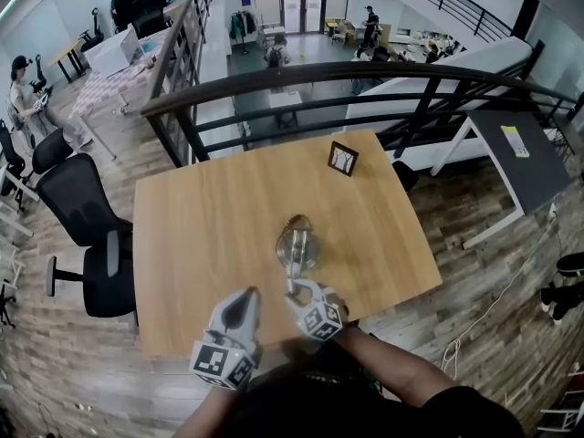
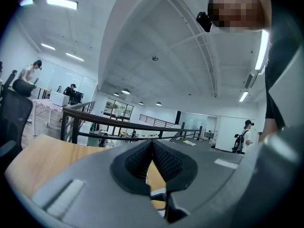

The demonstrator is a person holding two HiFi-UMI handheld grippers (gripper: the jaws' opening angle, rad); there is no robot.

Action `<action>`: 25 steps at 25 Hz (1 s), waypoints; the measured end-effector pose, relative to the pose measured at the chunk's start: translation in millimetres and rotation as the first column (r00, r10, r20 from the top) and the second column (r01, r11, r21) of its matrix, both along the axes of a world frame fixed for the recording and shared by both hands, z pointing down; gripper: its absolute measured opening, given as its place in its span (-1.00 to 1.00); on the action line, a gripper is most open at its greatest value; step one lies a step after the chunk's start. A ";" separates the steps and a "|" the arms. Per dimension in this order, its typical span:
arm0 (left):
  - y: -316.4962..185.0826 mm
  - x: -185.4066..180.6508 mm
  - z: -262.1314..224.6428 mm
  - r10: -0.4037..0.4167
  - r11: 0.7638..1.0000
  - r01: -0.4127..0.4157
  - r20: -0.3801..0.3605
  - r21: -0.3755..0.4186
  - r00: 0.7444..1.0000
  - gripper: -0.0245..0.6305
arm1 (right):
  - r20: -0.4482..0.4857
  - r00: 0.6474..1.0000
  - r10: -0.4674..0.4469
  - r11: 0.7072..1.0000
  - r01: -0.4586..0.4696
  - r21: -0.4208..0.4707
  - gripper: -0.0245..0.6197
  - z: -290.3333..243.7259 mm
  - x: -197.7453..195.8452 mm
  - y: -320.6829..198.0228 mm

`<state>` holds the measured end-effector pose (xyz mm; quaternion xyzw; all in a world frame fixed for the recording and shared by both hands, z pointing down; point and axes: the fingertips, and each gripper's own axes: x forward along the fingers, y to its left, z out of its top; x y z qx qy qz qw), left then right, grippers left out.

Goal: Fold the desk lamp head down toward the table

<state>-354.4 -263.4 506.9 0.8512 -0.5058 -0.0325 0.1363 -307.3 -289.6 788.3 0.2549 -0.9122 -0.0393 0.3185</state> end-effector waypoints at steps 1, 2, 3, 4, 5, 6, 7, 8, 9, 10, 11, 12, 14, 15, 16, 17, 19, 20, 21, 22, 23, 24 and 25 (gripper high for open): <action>1.5 1.1 1.8 0.005 1.000 -0.005 -0.003 0.001 1.000 -0.92 | 0.005 1.000 0.004 1.000 -0.004 -0.005 -0.38 -3.4 0.5 0.8; 2.8 2.3 2.5 0.009 1.000 -0.009 -0.006 0.002 1.000 -0.92 | 0.018 1.000 0.011 1.000 -0.011 -0.007 -0.41 -10.5 0.9 1.8; 3.6 3.5 2.0 0.012 1.000 -0.012 -0.008 0.004 1.000 -0.92 | 0.039 0.999 0.017 1.000 -0.017 -0.003 -0.44 -21.5 1.0 2.7; 3.7 4.6 0.5 0.014 1.000 -0.014 -0.013 0.007 1.000 -0.92 | 0.065 0.998 0.021 1.000 -0.022 0.005 -0.45 -35.5 0.8 3.3; 3.3 5.9 -1.5 0.017 1.000 -0.017 -0.019 0.011 1.000 -0.92 | 0.091 0.995 0.025 1.000 -0.027 0.013 -0.46 -50.9 0.7 3.4; 2.7 7.6 -3.6 0.023 1.000 -0.022 -0.027 0.015 0.999 -0.92 | 0.116 0.993 0.030 0.999 -0.032 0.019 -0.47 -66.6 0.9 3.1; 2.2 9.7 -5.8 0.029 0.999 -0.029 -0.035 0.020 0.999 -0.92 | 0.139 0.990 0.036 0.999 -0.039 0.022 -0.51 -81.8 1.6 2.9; 2.0 12.3 -7.9 0.036 0.999 -0.034 -0.042 0.025 0.998 -0.92 | 0.159 0.986 0.042 0.999 -0.046 0.023 -0.54 -96.5 2.6 3.2; 2.2 15.2 -10.4 0.041 0.999 -0.040 -0.049 0.029 0.998 -0.92 | 0.180 0.983 0.048 0.998 -0.054 0.025 -0.56 -111.1 3.8 4.4; 2.9 18.0 -13.5 0.047 0.998 -0.045 -0.054 0.033 0.997 -0.92 | 0.202 0.978 0.054 0.998 -0.060 0.028 -0.58 -125.8 4.6 6.8; 4.0 20.4 -16.7 0.051 0.998 -0.049 -0.060 0.035 0.997 -0.92 | 0.228 0.972 0.057 0.997 -0.066 0.033 -0.64 -140.9 4.9 10.3; 5.2 22.1 -18.5 0.054 0.998 -0.052 -0.066 0.038 0.996 -0.92 | 0.256 0.965 0.059 0.997 -0.072 0.039 -0.69 -156.3 4.7 14.1; 6.6 24.6 -18.6 0.061 0.997 -0.057 -0.079 0.047 0.995 -0.92 | 0.313 0.948 0.066 0.995 -0.085 0.048 -0.78 -183.6 5.8 20.3; 6.7 26.4 -19.8 0.062 0.997 -0.058 -0.084 0.049 0.995 -0.92 | 0.340 0.938 0.071 0.995 -0.092 0.047 -0.84 -194.0 8.1 22.7; 7.0 28.9 -21.5 0.064 0.997 -0.060 -0.088 0.051 0.994 -0.92 | 0.366 0.927 0.078 0.994 -0.100 0.042 -0.91 -202.0 11.6 25.0; 7.4 31.9 -22.7 0.067 0.997 -0.062 -0.094 0.054 0.993 -0.92 | 0.386 0.918 0.087 0.993 -0.109 0.035 -0.91 -208.0 16.2 26.9; 9.4 37.5 -23.3 0.072 0.996 -0.066 -0.103 0.060 0.992 -0.92 | 0.414 0.904 0.107 0.992 -0.126 0.020 -0.91 -218.1 26.4 30.1; 11.0 39.2 -23.1 0.072 0.996 -0.066 -0.104 0.064 0.992 -0.92 | 0.427 0.897 0.115 0.991 -0.132 0.011 -0.91 -223.2 30.6 31.7; 12.8 40.6 -23.9 0.071 0.996 -0.064 -0.103 0.067 0.992 -0.92 | 0.441 0.889 0.120 0.991 -0.135 0.001 -0.91 -228.9 34.0 33.4; 14.5 42.3 -26.7 0.067 0.996 -0.060 -0.101 0.070 0.993 -0.92 | 0.457 0.881 0.123 0.991 -0.134 -0.010 -0.91 -235.0 36.8 35.3; 16.0 44.7 -30.1 0.063 0.996 -0.056 -0.099 0.072 0.993 -0.92 | 0.475 0.872 0.122 0.991 -0.129 -0.018 -0.91 -241.4 39.4 37.5; 17.8 48.1 -32.4 0.060 0.996 -0.053 -0.099 0.075 0.993 -0.92 | 0.492 0.863 0.118 0.992 -0.122 -0.023 -0.91 -247.0 42.1 40.0; 20.3 52.6 -32.7 0.061 0.996 -0.053 -0.099 0.078 0.993 -0.92 | 0.507 0.854 0.114 0.993 -0.117 -0.027 -0.91 -250.9 45.3 43.1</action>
